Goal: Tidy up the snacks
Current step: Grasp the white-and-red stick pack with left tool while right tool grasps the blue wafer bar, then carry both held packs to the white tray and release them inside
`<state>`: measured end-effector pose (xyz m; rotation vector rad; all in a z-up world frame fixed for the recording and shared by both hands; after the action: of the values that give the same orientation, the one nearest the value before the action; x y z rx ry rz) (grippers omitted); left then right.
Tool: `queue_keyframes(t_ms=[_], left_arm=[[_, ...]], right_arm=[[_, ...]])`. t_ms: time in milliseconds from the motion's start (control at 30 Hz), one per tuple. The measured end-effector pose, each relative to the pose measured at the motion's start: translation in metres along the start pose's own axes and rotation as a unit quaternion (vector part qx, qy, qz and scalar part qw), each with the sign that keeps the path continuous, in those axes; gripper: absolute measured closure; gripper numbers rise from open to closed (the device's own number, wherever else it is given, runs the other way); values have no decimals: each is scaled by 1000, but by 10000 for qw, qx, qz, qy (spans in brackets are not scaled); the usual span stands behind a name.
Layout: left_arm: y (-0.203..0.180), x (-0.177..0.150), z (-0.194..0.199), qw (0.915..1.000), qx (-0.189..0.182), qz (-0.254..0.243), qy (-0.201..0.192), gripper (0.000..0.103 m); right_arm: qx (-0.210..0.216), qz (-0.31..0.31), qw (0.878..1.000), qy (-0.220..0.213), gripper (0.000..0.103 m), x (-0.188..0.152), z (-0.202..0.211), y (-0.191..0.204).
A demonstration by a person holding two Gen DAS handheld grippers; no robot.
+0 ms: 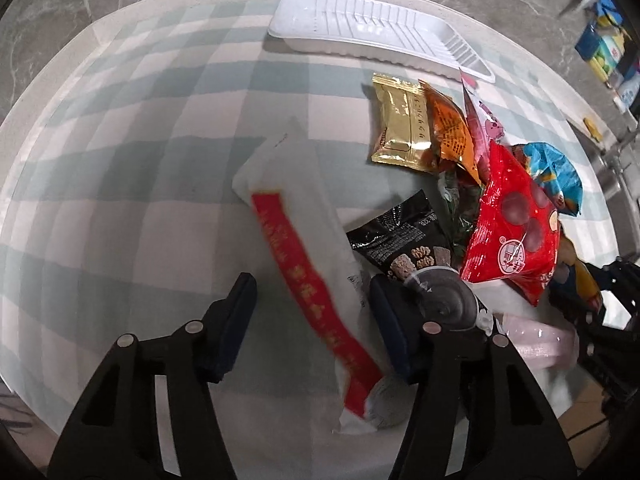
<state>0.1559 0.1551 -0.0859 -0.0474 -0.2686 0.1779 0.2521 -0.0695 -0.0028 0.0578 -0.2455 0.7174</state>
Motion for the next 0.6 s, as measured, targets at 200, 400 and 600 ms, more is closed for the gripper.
queue_keyframes(t_ms=[200,400,600], left_arm=[[-7,7,-3,9994,104,-318,13,75],[13,16,-3,9963,-837,152,117,85],[26,17,-6,9891,-1360,519,216,85]], right_arm=[[558,-361,9978,-3,73,0,-1,-12],[1463,-1149,9825,-60,74,-6,0,-31],[2370,-1933,9518,-223,74,-16,2,-50]])
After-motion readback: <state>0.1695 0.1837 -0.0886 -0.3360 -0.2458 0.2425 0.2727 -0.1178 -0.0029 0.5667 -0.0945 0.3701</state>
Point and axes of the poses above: each gripper's, at about its wrist camera, not at the fingertips, and z roughly against the way its jaws point, y to its left, x to its top, the point moved 2 cm from there along -z, roughly the way its jaws point, and after that the axes turned 9 degrees about y, right-handed, at the moved point
